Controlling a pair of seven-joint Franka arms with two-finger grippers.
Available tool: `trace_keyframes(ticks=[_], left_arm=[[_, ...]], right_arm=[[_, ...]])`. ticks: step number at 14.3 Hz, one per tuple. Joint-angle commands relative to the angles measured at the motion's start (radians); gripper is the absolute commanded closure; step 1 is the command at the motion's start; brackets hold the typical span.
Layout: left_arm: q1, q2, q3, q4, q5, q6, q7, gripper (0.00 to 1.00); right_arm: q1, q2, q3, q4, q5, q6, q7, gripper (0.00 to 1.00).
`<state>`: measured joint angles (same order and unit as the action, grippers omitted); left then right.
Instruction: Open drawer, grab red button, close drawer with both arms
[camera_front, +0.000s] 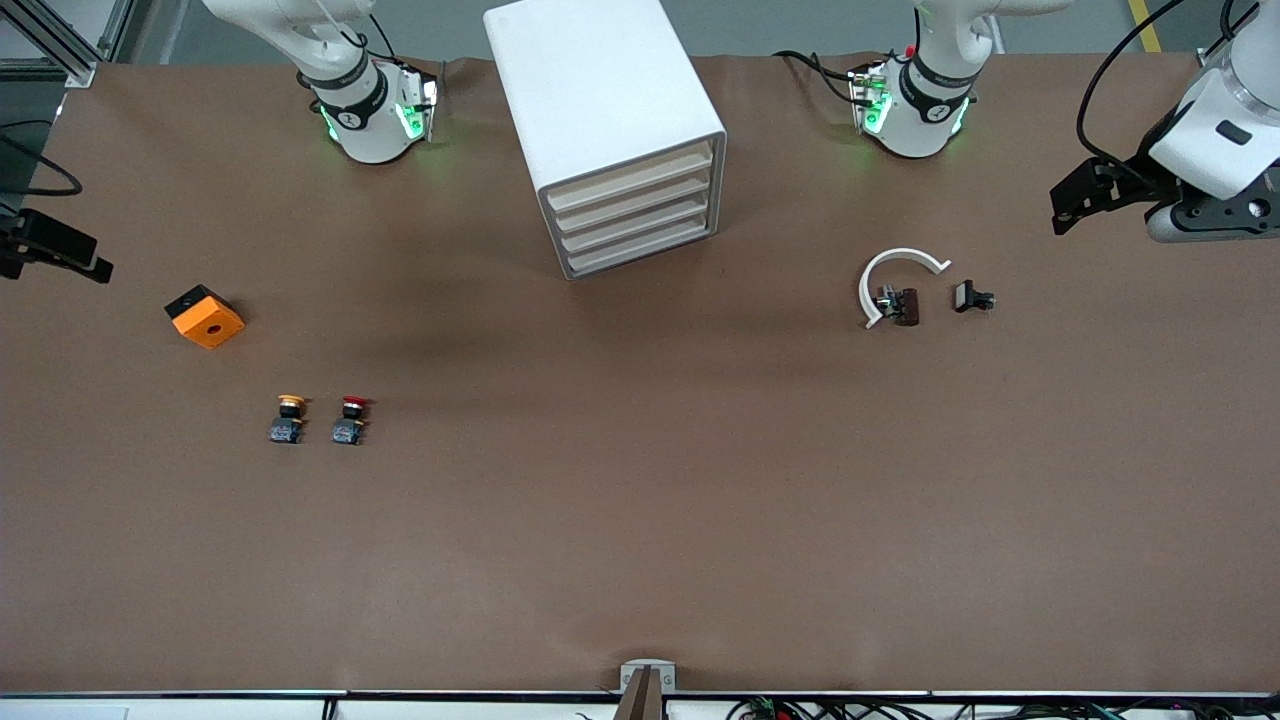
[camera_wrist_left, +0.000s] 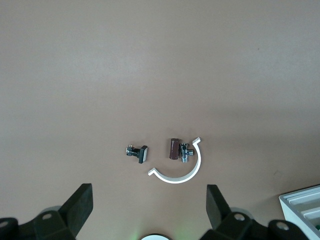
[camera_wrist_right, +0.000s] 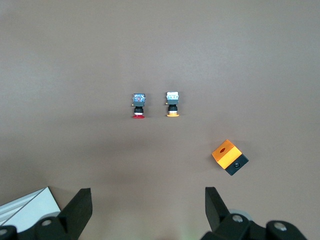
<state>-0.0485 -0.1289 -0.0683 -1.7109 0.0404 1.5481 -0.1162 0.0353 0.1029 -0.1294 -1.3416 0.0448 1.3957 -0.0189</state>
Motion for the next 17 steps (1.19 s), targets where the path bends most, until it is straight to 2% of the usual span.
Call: trace_keyframes(ticks=[1,11,14,17], left_arm=[[0.004,-0.003,0.004,0.001,-0.014,0.007,0.017,0.0],[0.004,0.014,0.005,0.001,-0.01,0.017,0.017,0.0],[0.004,0.014,0.005,0.002,-0.008,0.017,0.017,0.0],[0.005,0.015,0.005,0.01,-0.008,0.017,0.017,0.0]], right_arm=[[-0.02,-0.029,0.011,-0.031,0.004,-0.009,-0.015,0.0],[-0.045,-0.134,0.034,-0.137,-0.013,0.002,-0.016,0.0],[-0.067,-0.169,0.063,-0.14,-0.014,-0.006,-0.018,0.0],[-0.069,-0.199,0.073,-0.191,-0.016,0.014,-0.016,0.0]])
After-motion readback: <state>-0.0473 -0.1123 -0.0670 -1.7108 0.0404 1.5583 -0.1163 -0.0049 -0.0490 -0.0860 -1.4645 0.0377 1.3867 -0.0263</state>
